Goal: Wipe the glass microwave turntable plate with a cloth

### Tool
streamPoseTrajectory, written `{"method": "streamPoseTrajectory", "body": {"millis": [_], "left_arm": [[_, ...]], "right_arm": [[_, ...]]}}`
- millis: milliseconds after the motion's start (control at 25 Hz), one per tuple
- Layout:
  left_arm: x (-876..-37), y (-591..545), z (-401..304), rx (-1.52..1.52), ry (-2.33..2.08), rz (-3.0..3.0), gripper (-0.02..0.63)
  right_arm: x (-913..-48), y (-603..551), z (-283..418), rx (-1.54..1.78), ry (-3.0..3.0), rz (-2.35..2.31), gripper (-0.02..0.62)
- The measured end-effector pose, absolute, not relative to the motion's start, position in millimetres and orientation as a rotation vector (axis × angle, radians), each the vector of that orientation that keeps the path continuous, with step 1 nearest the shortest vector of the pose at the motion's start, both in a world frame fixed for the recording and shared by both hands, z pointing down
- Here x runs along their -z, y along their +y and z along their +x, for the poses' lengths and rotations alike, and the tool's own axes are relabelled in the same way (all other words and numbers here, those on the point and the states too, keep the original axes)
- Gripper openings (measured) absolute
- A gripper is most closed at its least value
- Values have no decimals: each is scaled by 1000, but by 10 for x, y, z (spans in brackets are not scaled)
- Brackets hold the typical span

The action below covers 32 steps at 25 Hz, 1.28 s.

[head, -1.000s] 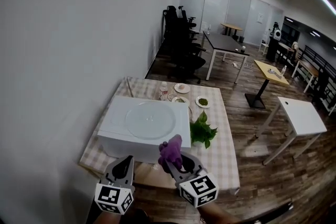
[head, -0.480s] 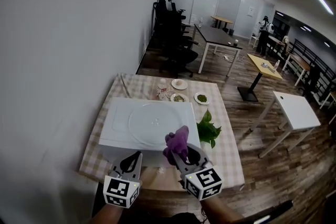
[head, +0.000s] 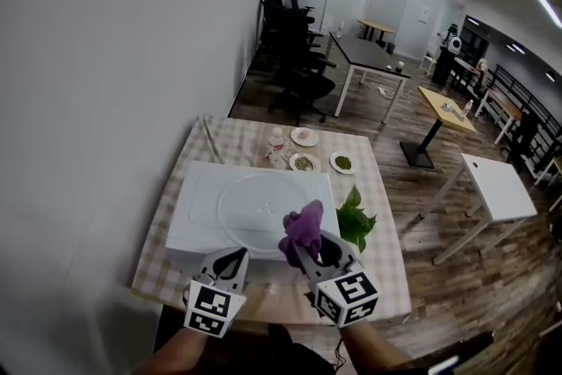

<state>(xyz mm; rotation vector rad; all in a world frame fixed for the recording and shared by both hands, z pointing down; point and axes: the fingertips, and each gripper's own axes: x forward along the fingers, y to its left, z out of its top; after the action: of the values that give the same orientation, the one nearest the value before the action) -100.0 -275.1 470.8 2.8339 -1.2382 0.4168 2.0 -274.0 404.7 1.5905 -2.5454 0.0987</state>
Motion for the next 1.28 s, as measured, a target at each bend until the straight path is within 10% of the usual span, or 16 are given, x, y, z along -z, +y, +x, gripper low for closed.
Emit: {"method": "streamPoseTrajectory", "body": {"millis": [360,520,1280], "left_arm": [[-4936,-2847,-721,-998,-916,3066,20],[-5080,-2855,-646,-1154,-814,3068,144],[-5433,-2816,-563,-1763,-457,3137,160]], "right_arm": [[-3933,-3146,57,-69,-2628,1487,117],[-3884,-3268,44,-51,-2659,1431,118],[-3997,-3468,-75,-74,-2703,1256,118]]}}
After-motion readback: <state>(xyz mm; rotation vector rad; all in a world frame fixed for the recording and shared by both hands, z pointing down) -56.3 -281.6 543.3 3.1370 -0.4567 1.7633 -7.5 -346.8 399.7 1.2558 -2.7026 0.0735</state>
